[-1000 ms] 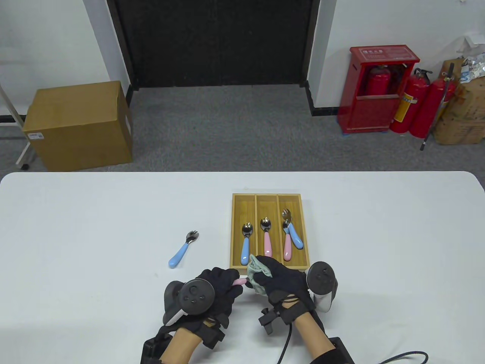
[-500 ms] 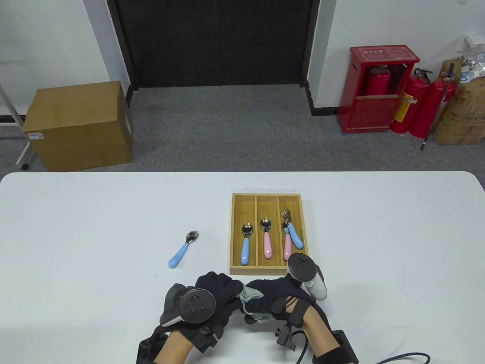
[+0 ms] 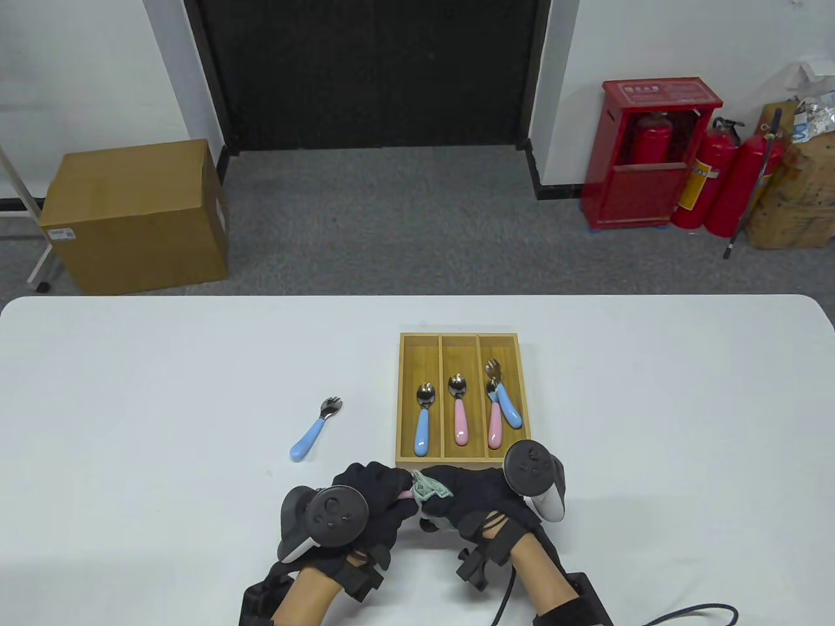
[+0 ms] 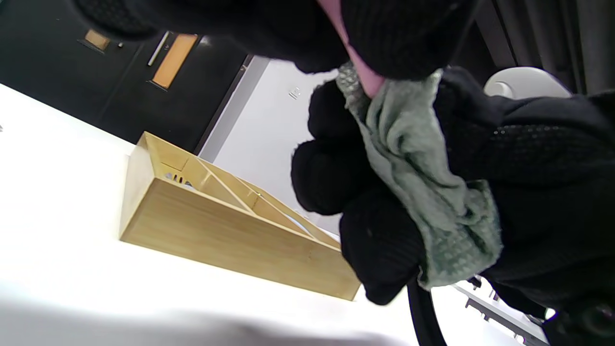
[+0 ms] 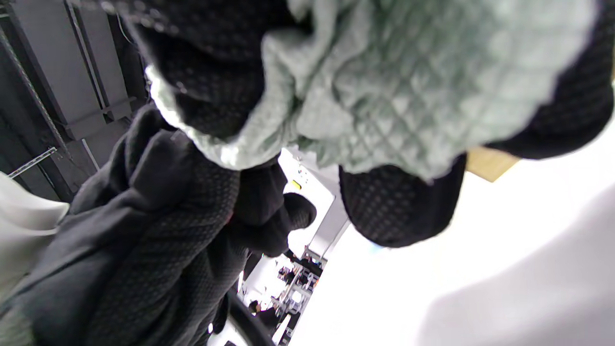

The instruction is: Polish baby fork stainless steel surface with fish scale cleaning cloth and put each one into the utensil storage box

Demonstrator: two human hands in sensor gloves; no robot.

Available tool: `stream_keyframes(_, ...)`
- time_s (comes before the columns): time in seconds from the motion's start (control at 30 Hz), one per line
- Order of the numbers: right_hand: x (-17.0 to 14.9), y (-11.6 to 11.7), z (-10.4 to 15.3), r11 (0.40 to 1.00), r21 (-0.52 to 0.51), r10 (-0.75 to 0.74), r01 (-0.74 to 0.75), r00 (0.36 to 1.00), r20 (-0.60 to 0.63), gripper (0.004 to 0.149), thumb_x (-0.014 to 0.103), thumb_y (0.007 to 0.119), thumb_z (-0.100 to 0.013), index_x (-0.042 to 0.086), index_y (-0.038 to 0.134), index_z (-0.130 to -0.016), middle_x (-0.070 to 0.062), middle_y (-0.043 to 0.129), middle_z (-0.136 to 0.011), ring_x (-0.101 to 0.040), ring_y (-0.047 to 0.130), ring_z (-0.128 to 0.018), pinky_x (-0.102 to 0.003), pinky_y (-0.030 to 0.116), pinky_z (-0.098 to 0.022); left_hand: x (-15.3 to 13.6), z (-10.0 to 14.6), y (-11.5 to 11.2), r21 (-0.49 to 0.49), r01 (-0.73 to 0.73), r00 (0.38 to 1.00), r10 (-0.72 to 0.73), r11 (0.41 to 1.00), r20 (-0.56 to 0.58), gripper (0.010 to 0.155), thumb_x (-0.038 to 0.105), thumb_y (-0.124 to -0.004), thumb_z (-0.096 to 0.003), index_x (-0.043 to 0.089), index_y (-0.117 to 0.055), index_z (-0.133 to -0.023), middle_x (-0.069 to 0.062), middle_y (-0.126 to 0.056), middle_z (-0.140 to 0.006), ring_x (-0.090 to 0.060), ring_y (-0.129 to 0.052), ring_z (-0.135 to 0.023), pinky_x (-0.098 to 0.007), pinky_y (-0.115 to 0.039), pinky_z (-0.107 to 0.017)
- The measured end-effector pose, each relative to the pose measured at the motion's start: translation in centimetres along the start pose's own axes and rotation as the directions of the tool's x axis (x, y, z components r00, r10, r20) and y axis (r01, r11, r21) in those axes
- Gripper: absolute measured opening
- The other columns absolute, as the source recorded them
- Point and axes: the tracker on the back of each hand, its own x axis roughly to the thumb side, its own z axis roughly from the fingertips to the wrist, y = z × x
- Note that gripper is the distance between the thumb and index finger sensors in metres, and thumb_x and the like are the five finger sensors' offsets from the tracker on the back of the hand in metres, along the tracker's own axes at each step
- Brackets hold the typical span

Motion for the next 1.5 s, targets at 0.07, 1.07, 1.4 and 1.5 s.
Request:
stream_keyframes(0.07,0.0,-0.1,0.1,0.999,-0.043,-0.006,0.006,1.0,0.004,0.055,0.028,0.09,-0.027,0.004,0.088,-0.077,-0.027,0.102,-0.057,-0.029,0.115,-0.026,-0.047,0.094,-0.019,0.2,0.0,0.1,0.018,0.011,1.0,-0.011,1.0,-0.016,0.05,0.044,-0.082,-0.043,0.019,-0.079,-0.087,-0.008,-0.087,-0.065,-0.027,-0.084,-0.045,-0.059,-0.068,-0.058)
stream_keyframes(1.07,-0.1,-1.7,1.1,0.953,-0.3,0.004,-0.041,0.992,-0.123,0.049,0.021,0.091,-0.027,0.004,0.089,-0.073,-0.026,0.101,-0.051,-0.025,0.111,-0.019,-0.048,0.091,-0.018,0.3,-0.3,-0.5,-0.021,0.005,1.0,-0.005,1.0,-0.014,0.055,0.04,-0.077,-0.0458,0.014,-0.071,-0.094,-0.009,-0.085,-0.069,-0.02,-0.087,-0.037,-0.053,-0.076,-0.052)
stream_keyframes(1.4,-1.8,-3.9,2.3,0.915,-0.387,0.026,-0.111,0.975,-0.219,0.05,0.021,0.092,-0.03,0.001,0.086,-0.075,-0.027,0.099,-0.053,-0.028,0.109,-0.022,-0.05,0.089,-0.02,-1.5,-2.1,-1.9,-0.224,0.074,0.979,-0.114,0.972,-0.171,0.064,0.034,-0.071,-0.0475,0.016,-0.052,-0.106,-0.01,-0.078,-0.078,-0.023,-0.085,-0.046,-0.057,-0.071,-0.057)
stream_keyframes(1.5,-2.2,-4.4,2.5,0.9,-0.425,-0.003,-0.096,0.974,-0.227,0.05,0.021,0.092,-0.031,0.001,0.085,-0.076,-0.028,0.098,-0.055,-0.029,0.109,-0.024,-0.05,0.089,-0.021,-2.2,-3.9,-2.0,-0.285,0.113,0.954,-0.184,0.952,-0.235,0.065,0.032,-0.069,-0.0482,0.017,-0.047,-0.108,-0.01,-0.075,-0.083,-0.024,-0.085,-0.052,-0.058,-0.068,-0.06)
